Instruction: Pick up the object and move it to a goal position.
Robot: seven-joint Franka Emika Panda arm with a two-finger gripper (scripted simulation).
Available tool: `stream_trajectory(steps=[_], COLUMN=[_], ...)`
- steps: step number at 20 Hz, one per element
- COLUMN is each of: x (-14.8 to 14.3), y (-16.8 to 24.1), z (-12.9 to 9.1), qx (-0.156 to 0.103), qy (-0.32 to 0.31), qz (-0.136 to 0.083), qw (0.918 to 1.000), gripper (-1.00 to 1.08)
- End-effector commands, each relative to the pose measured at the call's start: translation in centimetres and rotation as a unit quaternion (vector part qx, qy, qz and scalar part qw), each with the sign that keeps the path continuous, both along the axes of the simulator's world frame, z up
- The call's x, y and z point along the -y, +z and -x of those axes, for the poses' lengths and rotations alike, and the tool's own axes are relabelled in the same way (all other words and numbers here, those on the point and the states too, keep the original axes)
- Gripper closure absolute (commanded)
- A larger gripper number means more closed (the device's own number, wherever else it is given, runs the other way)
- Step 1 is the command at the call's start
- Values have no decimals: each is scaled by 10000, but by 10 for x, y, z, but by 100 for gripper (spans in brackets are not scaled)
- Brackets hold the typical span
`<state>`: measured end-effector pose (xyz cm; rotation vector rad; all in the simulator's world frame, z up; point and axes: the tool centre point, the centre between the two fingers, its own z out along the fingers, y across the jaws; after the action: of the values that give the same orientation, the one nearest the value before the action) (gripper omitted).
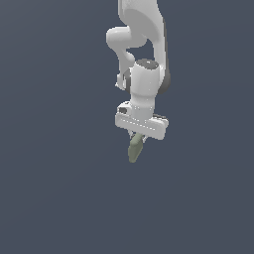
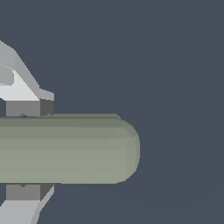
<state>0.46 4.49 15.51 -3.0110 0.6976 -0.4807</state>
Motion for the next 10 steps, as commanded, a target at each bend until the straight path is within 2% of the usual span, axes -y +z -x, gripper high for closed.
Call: stream_trajectory(steps=[1,10], x=[-10,-40], y=[10,43], z=[-9,-35], qx=[227,911], qy=[-61,-249], qz=[28,143], qw=[9997,9954], gripper=[108,108])
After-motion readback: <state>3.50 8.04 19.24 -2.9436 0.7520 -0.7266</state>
